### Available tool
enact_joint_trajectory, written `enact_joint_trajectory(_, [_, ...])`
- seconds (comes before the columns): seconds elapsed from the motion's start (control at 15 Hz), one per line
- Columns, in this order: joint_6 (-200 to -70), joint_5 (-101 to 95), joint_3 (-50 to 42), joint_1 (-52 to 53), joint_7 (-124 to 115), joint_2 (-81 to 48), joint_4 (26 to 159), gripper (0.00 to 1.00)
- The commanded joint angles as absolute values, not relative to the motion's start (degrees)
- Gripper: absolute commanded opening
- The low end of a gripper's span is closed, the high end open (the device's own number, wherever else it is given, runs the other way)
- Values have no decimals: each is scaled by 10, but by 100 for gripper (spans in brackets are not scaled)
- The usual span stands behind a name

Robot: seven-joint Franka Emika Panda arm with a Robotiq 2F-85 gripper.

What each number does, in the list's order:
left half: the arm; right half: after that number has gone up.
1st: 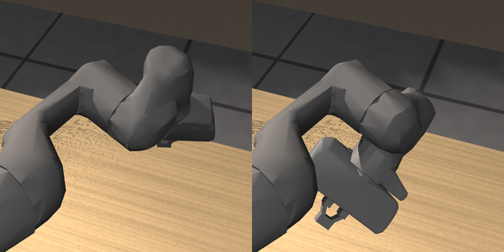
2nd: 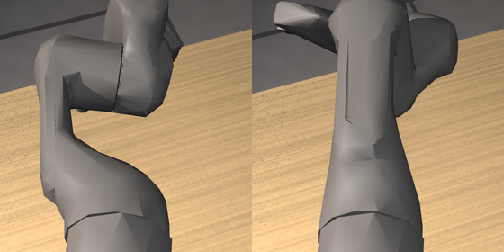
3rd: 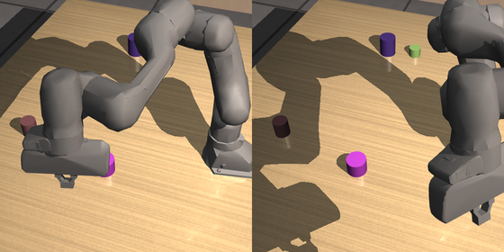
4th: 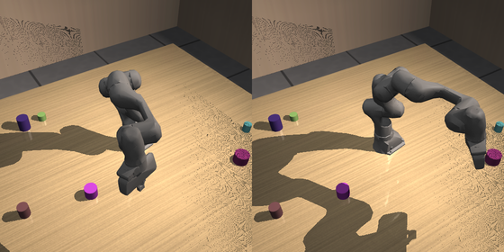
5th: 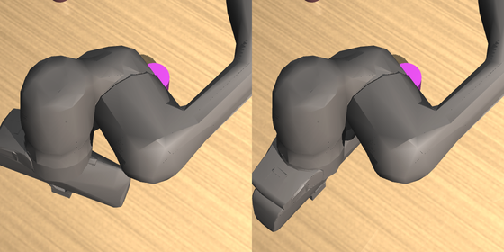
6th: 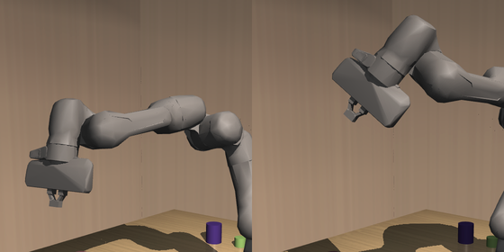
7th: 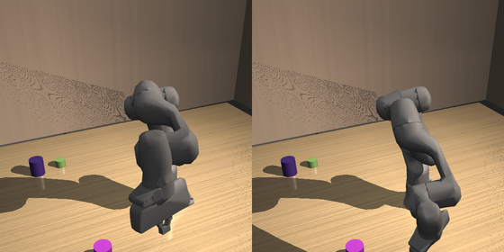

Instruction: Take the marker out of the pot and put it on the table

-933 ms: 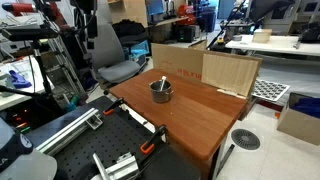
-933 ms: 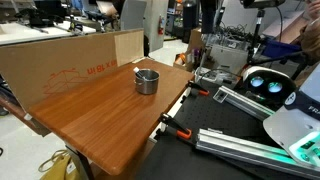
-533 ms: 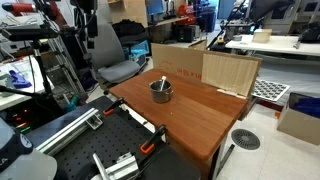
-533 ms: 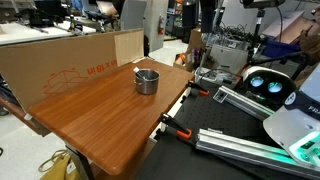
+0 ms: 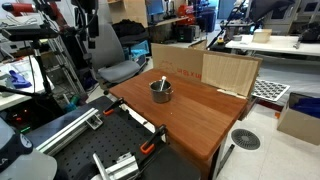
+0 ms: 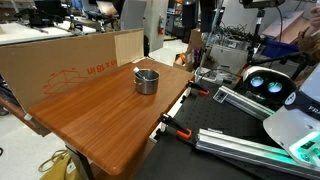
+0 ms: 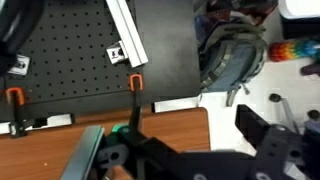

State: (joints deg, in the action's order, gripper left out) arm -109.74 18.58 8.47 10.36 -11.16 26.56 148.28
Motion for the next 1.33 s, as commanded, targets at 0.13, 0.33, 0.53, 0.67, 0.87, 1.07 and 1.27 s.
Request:
enact_joint_trajectory(0.13, [-1087, 143, 74, 72, -85, 278, 1486, 100])
enact_joint_trajectory(0.33, [-1093, 99, 67, 49, -79, 272, 1485, 100])
enact_joint_trajectory(0.53, [-1112, 48, 61, 29, -76, 273, 1490, 100])
enact_joint_trajectory(0.67, [-1120, 17, 56, 17, -73, 268, 1490, 100])
enact_joint_trajectory(0.87, [-1150, -5, 42, 9, -55, 255, 1490, 100])
enact_joint_trajectory(1.07, [-1182, -9, 28, 5, -39, 236, 1486, 100])
enact_joint_trajectory(1.27, [-1230, -7, 22, 3, -35, 207, 1476, 100])
